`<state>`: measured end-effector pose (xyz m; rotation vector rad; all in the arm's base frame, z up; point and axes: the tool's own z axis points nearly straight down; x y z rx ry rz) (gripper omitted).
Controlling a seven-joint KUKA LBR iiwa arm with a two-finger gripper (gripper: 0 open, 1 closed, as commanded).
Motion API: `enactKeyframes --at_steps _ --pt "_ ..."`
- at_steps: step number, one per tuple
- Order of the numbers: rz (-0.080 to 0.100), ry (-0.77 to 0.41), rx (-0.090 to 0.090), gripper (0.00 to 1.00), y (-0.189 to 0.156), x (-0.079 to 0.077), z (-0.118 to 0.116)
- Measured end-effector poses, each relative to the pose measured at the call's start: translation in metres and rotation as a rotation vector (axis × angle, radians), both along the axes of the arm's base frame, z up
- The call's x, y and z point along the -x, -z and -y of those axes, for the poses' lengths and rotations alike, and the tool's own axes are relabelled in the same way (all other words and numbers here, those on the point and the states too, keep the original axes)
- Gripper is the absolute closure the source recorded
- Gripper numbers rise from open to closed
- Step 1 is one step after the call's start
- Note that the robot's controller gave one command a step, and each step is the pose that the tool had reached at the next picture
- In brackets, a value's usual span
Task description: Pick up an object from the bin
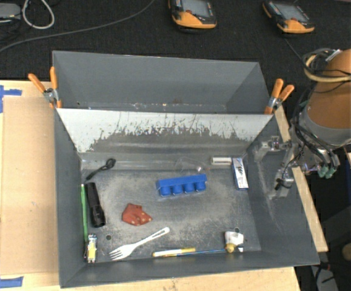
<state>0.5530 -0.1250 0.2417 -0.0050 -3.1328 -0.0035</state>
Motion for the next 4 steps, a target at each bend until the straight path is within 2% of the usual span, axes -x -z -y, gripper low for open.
enactKeyframes --at_steps 1,2,3,4 --pt "0.008 -0.004 0.001 0.00 -0.004 -0.002 -0.001" --pt "0.009 -0.161 0.000 0.00 0.057 0.027 -0.005" --pt "0.010 -0.354 -0.001 0.00 0.083 0.083 -0.013" --pt "0.007 -0.739 -0.005 0.00 0.112 0.079 -0.024"
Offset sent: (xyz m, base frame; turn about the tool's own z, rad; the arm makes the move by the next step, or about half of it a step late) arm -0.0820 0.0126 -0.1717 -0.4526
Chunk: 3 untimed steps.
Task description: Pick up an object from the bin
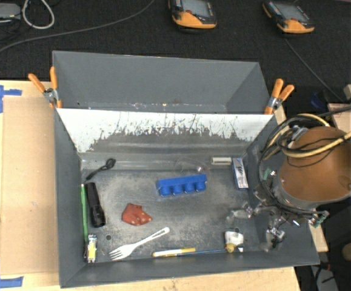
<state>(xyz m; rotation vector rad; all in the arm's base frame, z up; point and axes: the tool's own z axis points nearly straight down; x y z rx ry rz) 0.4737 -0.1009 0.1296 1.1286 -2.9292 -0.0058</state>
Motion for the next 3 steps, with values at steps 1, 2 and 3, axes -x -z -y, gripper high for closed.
enactKeyframes --at_steps 1,2,3 --pt "0.022 -0.120 0.002 0.00 0.059 -0.006 -0.010" --pt "0.009 -0.416 0.000 1.00 0.060 0.001 -0.041" --pt "0.010 -0.417 0.000 1.00 0.060 0.001 -0.041"
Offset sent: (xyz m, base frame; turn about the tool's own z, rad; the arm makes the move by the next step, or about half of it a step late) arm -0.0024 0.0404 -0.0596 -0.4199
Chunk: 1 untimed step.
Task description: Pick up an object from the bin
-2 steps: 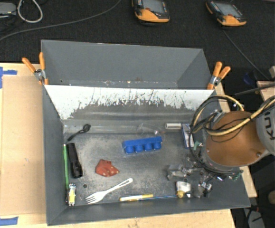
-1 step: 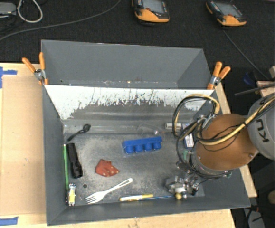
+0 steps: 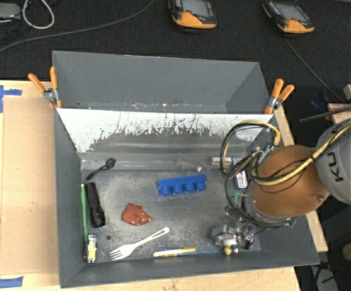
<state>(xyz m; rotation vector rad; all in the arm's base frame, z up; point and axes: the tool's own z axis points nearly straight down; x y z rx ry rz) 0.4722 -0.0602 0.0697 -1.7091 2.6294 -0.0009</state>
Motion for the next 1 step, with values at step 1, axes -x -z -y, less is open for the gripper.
enactKeyframes --at_steps 1 --pt "-0.003 0.000 -0.001 1.00 -0.0103 0.0012 -0.0010"
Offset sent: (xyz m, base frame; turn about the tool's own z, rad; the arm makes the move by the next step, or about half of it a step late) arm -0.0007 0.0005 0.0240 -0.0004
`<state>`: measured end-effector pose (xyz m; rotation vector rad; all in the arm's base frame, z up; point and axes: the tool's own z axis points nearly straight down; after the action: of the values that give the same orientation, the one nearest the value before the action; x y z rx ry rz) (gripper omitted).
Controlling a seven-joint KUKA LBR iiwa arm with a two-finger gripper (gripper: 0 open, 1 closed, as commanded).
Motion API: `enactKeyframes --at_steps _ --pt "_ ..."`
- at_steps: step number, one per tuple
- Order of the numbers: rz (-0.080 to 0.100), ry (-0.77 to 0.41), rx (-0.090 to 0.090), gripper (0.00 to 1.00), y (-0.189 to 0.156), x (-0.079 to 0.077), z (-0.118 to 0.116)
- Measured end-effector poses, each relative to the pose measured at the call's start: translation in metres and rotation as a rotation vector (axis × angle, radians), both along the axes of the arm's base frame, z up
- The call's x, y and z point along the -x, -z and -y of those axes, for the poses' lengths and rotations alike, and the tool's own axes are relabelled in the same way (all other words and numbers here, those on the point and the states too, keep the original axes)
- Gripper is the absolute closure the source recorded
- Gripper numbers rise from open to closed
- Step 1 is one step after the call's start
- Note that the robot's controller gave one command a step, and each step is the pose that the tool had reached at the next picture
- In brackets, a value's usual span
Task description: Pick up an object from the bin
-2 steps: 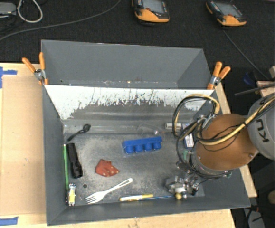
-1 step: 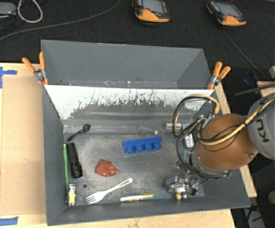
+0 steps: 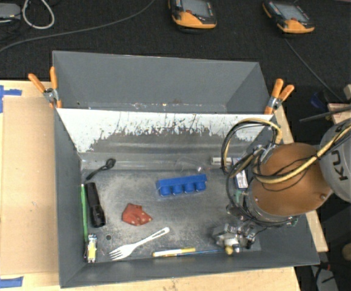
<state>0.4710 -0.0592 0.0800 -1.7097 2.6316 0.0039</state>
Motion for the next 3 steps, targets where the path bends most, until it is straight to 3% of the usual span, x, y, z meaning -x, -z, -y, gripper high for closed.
enactKeyframes --at_steps 3 --pt "-0.002 0.002 -0.003 1.00 -0.0170 0.0004 -0.0019"
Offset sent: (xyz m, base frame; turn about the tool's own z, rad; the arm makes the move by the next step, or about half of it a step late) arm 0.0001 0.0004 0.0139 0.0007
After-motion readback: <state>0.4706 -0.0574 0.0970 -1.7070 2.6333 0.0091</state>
